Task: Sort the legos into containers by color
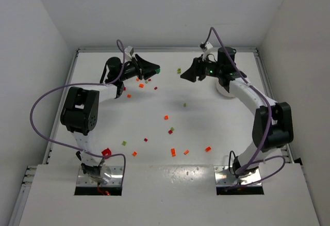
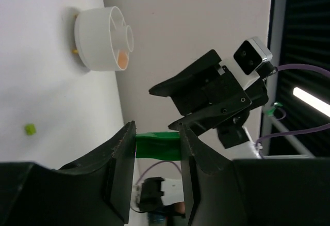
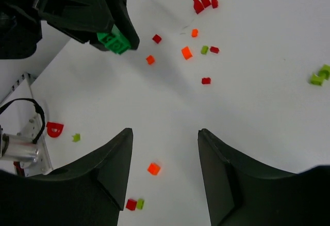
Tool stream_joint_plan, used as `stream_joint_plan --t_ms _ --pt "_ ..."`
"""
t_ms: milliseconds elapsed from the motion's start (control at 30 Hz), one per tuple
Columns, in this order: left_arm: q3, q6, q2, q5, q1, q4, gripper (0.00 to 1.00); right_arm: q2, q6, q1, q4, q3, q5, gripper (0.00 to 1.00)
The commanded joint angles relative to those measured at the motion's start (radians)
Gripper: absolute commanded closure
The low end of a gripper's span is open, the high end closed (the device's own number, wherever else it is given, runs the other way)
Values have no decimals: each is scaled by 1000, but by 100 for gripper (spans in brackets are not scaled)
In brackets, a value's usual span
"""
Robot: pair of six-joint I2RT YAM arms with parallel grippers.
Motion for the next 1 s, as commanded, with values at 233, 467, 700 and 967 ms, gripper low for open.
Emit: stream_joint_plan --t_ms 233,467,700,967 --pt "-42 -251 -62 -31 9 -21 100 219 7 161 241 258 -45 52" --pt "-51 -299 -41 -12 18 -2 100 282 -51 218 192 336 -134 49" --pt "-22 -308 -21 -3 18 8 100 302 -78 218 152 345 -109 46" --pt "-22 -299 -40 6 18 -3 100 330 -69 218 131 365 -71 45"
